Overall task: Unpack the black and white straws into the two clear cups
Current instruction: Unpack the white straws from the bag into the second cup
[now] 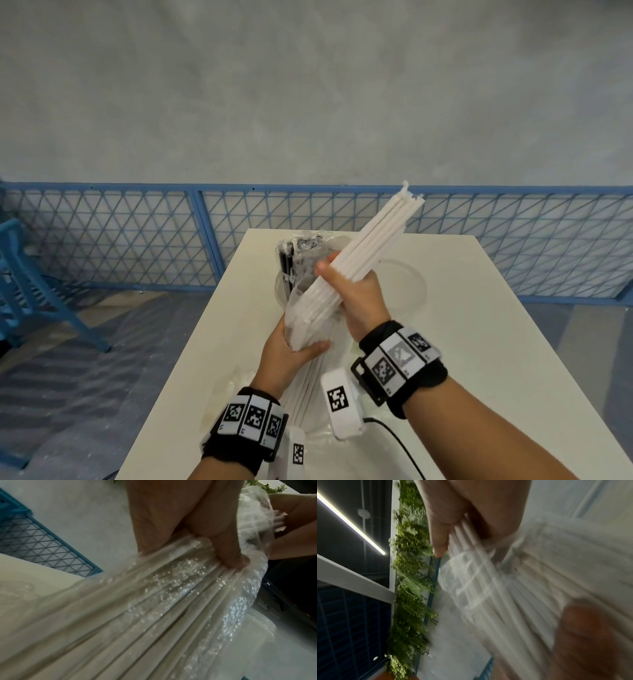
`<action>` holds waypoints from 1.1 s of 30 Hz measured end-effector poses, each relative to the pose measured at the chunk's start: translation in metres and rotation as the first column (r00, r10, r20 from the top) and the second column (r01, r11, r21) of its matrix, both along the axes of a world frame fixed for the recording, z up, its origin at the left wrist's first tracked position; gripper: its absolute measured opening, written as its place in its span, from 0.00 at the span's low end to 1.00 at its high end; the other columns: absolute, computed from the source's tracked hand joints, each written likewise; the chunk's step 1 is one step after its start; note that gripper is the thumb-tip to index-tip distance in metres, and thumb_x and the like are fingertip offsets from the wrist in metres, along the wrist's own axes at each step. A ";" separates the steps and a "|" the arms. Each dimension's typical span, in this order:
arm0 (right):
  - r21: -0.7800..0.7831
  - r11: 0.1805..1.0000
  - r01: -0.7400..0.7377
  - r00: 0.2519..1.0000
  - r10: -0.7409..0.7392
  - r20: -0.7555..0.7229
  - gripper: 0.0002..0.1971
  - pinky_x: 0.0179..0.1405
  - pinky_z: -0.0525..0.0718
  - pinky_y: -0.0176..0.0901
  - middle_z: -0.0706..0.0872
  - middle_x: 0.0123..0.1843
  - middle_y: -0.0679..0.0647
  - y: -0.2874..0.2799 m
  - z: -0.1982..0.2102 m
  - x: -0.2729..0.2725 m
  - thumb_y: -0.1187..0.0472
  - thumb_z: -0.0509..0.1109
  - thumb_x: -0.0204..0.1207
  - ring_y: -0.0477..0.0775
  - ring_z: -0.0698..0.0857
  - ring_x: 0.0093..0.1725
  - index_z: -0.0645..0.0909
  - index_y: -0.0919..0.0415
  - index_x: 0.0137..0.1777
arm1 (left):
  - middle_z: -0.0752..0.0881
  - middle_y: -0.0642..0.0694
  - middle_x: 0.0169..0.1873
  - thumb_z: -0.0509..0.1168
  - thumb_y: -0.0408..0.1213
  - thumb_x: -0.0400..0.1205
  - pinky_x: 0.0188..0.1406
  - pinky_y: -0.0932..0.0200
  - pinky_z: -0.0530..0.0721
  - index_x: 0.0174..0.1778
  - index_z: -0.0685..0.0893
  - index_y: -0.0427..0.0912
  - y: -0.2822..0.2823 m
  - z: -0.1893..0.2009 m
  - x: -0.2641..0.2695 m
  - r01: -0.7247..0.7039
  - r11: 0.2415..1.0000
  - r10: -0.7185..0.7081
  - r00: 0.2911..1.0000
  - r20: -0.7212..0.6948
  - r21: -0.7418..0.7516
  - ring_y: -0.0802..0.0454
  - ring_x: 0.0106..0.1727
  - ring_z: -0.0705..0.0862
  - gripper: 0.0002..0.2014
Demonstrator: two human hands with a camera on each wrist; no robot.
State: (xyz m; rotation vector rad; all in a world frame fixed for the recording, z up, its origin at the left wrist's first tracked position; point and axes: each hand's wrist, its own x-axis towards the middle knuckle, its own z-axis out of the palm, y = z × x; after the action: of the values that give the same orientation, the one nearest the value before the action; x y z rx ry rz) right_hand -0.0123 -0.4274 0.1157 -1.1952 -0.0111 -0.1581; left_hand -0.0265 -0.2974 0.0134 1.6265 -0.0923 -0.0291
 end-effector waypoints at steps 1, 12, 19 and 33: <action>0.026 0.999 0.025 0.999 -0.024 -0.033 0.06 0.43 0.86 0.48 0.86 0.38 0.56 0.002 -0.002 0.000 0.67 0.76 0.68 0.57 0.86 0.42 0.81 0.59 0.42 | 0.88 0.53 0.57 0.83 0.40 0.60 0.58 0.61 0.84 0.66 0.78 0.49 0.000 0.000 0.000 0.002 1.000 -0.002 1.000 -0.001 0.001 0.56 0.60 0.85 0.37; 0.284 0.900 0.332 0.943 -0.315 -0.104 0.06 0.37 0.84 0.42 0.81 0.36 0.54 -0.031 0.021 0.017 0.64 0.73 0.73 0.49 0.82 0.35 0.78 0.59 0.44 | 0.80 0.65 0.57 0.79 0.28 0.67 0.46 0.82 0.76 0.66 0.73 0.53 -0.011 0.001 -0.002 0.055 0.998 -0.055 0.998 0.030 0.015 0.77 0.57 0.78 0.35; -0.078 0.996 0.038 0.999 -0.040 -0.030 0.10 0.48 0.87 0.50 0.87 0.41 0.56 -0.008 -0.014 -0.003 0.68 0.79 0.64 0.56 0.87 0.45 0.82 0.61 0.43 | 0.86 0.54 0.59 0.82 0.35 0.62 0.51 0.68 0.83 0.67 0.76 0.52 -0.018 0.004 -0.001 0.046 0.999 -0.046 0.999 0.007 -0.026 0.59 0.60 0.85 0.37; 0.342 0.851 0.399 0.915 -0.347 -0.204 0.11 0.32 0.80 0.45 0.79 0.18 0.47 -0.060 0.029 0.034 0.60 0.71 0.75 0.49 0.79 0.25 0.77 0.59 0.32 | 0.89 0.49 0.57 0.83 0.49 0.53 0.55 0.55 0.85 0.61 0.80 0.49 0.000 -0.002 -0.001 -0.034 0.994 0.030 0.999 -0.037 -0.101 0.52 0.59 0.87 0.39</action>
State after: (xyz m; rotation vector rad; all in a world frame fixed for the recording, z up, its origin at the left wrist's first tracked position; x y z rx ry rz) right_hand 0.0220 -0.4869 0.1445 -0.8059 0.3621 -0.4047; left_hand -0.0279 -0.2969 0.0116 1.5250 -0.0396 -0.0288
